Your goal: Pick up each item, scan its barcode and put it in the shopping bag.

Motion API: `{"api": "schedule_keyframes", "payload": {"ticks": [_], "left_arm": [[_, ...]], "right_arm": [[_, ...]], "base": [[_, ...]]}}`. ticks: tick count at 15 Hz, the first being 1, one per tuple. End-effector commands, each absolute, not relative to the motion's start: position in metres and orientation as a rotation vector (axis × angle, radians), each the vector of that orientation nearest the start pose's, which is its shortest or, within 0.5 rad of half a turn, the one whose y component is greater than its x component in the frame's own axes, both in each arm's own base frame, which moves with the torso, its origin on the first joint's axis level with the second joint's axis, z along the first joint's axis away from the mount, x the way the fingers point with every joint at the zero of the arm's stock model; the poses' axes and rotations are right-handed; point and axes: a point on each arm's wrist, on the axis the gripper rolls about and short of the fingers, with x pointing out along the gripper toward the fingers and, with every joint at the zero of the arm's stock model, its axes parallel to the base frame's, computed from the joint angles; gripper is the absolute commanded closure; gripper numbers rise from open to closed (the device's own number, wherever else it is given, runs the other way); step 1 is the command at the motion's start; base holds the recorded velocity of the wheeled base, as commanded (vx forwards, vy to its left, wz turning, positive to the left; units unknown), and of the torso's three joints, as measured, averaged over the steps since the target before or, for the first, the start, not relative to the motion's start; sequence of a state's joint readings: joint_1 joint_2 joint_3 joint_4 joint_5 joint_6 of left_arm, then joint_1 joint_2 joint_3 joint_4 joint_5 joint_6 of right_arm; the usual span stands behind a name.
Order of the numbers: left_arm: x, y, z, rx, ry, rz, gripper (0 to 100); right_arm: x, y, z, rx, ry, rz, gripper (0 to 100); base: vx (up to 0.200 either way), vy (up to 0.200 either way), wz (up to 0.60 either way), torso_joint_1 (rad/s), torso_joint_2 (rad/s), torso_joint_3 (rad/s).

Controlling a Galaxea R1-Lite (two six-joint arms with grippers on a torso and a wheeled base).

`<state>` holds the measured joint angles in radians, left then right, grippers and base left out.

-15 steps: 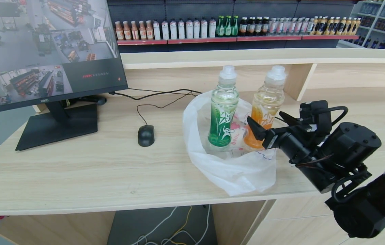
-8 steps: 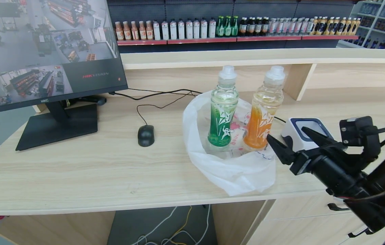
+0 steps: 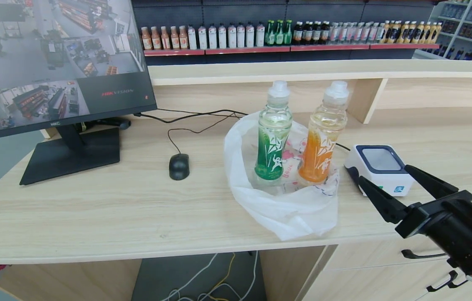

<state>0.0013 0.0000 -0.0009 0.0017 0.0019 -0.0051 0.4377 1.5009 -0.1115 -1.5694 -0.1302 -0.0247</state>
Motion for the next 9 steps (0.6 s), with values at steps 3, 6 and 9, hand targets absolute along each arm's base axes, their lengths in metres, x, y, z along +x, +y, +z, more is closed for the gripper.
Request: {"api": "schedule_keyframes", "payload": {"ticks": [3,6,9], "left_arm": [[-0.0229,0.0,0.0757,-0.006,0.0,0.003,0],[-0.0228,0.0,0.0753,-0.008,0.002,0.005,0],[-0.0228,0.0,0.0753,-0.008,0.002,0.005,0]], "right_arm": [[0.169,0.0739,0.1636,0.03,-0.199,0.294,0],[0.1692,0.074,0.1639,0.031,-0.201,0.294,0],[0.1686,0.0737,0.1642,0.03,-0.202,0.294,0]], "base": [[0.0,-0.2,0.0,-0.006,0.0,0.005],[0.0,-0.2,0.0,0.015,0.0,-0.002],[0.0,-0.2,0.0,-0.001,0.0,-0.002]]}}
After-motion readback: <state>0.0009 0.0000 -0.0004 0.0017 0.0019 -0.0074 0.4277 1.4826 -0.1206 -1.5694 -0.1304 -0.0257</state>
